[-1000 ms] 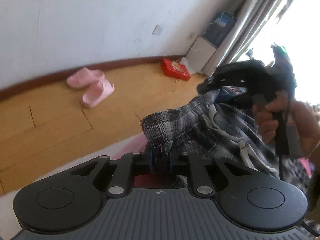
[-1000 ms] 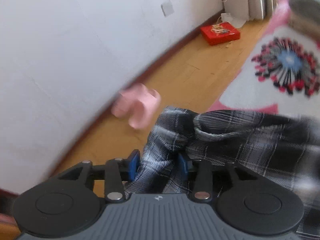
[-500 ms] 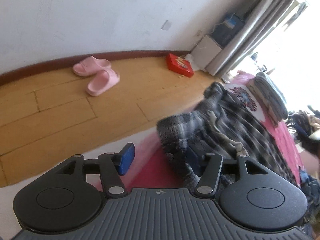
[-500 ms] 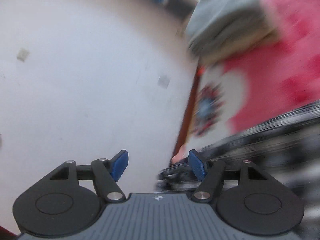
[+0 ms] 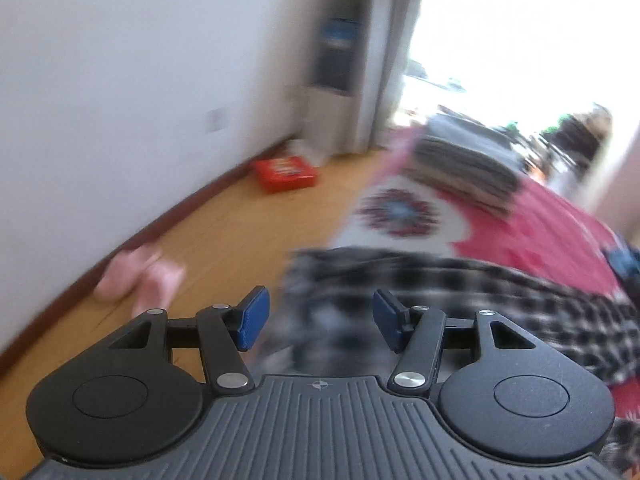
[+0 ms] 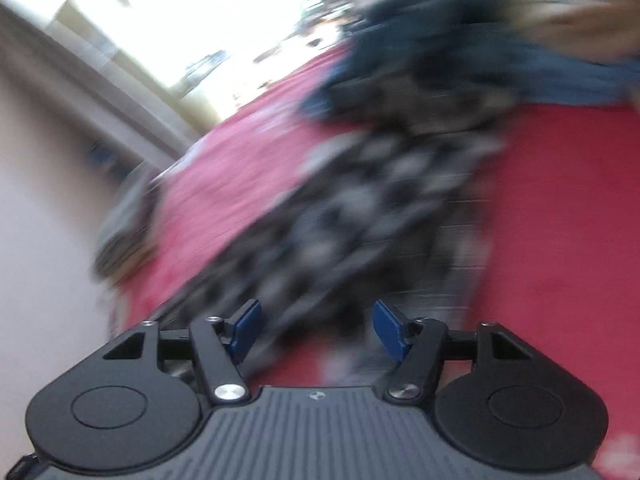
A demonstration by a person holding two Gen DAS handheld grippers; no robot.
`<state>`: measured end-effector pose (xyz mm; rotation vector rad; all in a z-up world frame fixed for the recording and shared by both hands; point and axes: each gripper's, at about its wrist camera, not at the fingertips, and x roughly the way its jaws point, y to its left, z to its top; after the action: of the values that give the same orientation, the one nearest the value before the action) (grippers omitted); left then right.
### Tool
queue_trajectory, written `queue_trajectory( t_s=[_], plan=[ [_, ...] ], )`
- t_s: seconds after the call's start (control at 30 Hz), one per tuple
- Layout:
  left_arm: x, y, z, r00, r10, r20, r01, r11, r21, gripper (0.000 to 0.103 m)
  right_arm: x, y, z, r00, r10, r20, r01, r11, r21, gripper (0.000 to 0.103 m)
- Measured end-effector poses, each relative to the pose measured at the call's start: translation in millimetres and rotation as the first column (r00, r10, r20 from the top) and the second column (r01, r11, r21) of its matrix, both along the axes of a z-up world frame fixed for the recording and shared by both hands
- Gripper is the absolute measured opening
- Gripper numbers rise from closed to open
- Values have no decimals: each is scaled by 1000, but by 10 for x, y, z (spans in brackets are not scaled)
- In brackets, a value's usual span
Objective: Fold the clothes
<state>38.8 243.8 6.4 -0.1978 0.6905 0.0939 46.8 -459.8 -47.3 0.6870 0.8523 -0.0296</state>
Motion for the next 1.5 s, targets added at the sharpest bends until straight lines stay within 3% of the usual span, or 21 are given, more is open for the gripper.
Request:
queue_trajectory(
  t_s=[0.13, 0.3, 0.37, 0.4, 0.43, 0.53, 0.6, 0.7, 1.0, 1.3, 1.4, 1.5],
  plan=[
    [248, -876, -5, 975, -222, -7, 222, 975, -16, 57, -181, -219, -229, 996, -23, -82, 27, 999, 42, 64],
    [341, -1804, -272, 897, -440, -53, 439, 898, -16, 57, 102, -293, -369, 996, -10, -90, 13, 1000, 28, 64],
    [367, -2080, -422, 869, -489, -76, 490, 872, -7, 57, 273, -264, -451, 995, 29, -101, -32, 999, -26, 64],
    [364, -2186, -489, 860, -503, -89, 505, 863, -2, 57, 336, -232, -516, 992, 55, -114, -61, 997, -47, 57],
    [368, -2287, -557, 851, -515, -104, 518, 855, 1, 57, 361, -200, -563, 990, 63, -124, -73, 995, -71, 36],
    [348, -2400, -656, 836, -535, -120, 541, 841, 21, 57, 273, -161, -546, 990, 69, -123, -82, 992, -101, 8],
    [336, -2432, -710, 827, -547, -128, 555, 831, 35, 57, 83, -191, -446, 988, 50, -144, -70, 988, -140, 7],
    [368, -2401, -770, 827, -544, -144, 556, 829, 56, 57, -276, -372, -272, 980, -12, -200, -21, 987, -161, 7],
    [437, -2256, -811, 851, -498, -169, 516, 852, 87, 57, -1428, -544, -48, 916, -113, -384, 112, 993, -26, 7],
    [407, -2313, -727, 844, -514, -153, 532, 837, 124, 57, -2038, -222, 303, 910, -8, -415, 24, 999, 34, 9],
    [414, -2303, -713, 846, -513, -147, 530, 839, 122, 57, -2154, -162, 418, 908, 7, -420, -16, 1000, -18, 16],
    [413, -2269, -674, 849, -510, -142, 526, 843, 118, 57, -2273, -163, 632, 919, -16, -393, -31, 993, -114, 36]
  ],
)
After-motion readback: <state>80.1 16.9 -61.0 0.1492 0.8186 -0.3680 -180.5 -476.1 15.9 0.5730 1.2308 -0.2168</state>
